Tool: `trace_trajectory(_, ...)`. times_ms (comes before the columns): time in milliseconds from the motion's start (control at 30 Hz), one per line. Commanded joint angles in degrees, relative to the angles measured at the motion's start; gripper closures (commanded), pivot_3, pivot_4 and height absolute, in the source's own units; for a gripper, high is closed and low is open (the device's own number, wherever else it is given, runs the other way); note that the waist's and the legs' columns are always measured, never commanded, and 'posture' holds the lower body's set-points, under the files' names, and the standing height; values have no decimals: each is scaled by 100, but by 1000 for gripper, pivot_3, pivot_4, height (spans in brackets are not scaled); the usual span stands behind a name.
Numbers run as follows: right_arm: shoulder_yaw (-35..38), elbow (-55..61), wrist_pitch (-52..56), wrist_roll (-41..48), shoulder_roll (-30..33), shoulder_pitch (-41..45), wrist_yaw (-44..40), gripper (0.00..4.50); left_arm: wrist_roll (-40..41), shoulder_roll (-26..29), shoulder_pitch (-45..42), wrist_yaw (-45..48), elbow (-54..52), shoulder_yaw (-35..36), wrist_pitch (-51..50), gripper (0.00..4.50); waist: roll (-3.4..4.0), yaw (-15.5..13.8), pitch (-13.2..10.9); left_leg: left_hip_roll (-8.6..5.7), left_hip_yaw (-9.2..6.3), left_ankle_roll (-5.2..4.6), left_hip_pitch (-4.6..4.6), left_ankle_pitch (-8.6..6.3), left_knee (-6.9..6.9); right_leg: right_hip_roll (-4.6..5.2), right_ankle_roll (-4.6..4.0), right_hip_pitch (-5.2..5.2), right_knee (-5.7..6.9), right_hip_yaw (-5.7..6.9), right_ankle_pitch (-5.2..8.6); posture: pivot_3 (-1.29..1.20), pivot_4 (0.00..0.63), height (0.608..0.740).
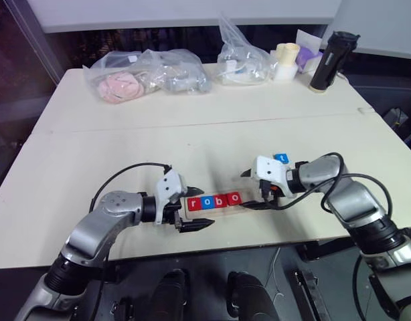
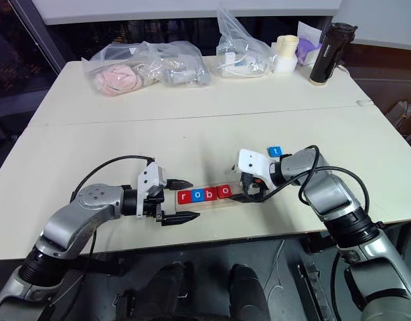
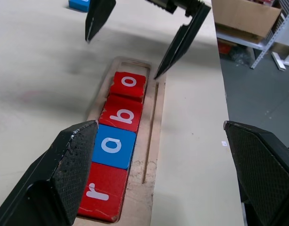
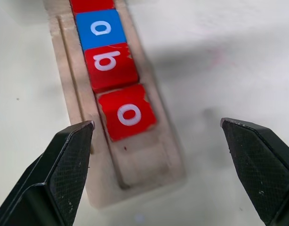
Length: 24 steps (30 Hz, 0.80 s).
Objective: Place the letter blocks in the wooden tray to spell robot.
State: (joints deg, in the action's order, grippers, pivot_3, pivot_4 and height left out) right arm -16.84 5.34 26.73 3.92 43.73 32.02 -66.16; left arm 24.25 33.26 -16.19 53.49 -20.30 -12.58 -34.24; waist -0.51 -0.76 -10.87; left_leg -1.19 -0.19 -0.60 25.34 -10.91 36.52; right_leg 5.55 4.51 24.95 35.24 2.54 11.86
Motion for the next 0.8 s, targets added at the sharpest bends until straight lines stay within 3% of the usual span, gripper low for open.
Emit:
trace_trajectory(33, 202, -119, -156, -48, 42, 170, 117, 66, -4, -36, -82, 11, -91, 3, 116, 0, 0, 2, 0, 0, 0, 0, 0, 0, 0, 0, 0, 0, 0, 0, 0, 0, 150, 725)
trace_trajectory(400, 57, -752, -651, -331, -147, 241, 300, 66, 20, -41, -113, -5, -128, 18, 56, 0, 0, 3, 0, 0, 1, 0, 0, 0, 0, -1, 0, 0, 0, 0, 0, 0, 150, 725)
trace_trajectory(800, -84, -581, -562, -361, -499, 292, 253, 66, 48, -26, -66, -102, -217, 46, -2, 0, 0, 3, 0, 0, 0, 0, 0, 0, 0, -2, 2, 0, 1, 0, -1, 0, 150, 725)
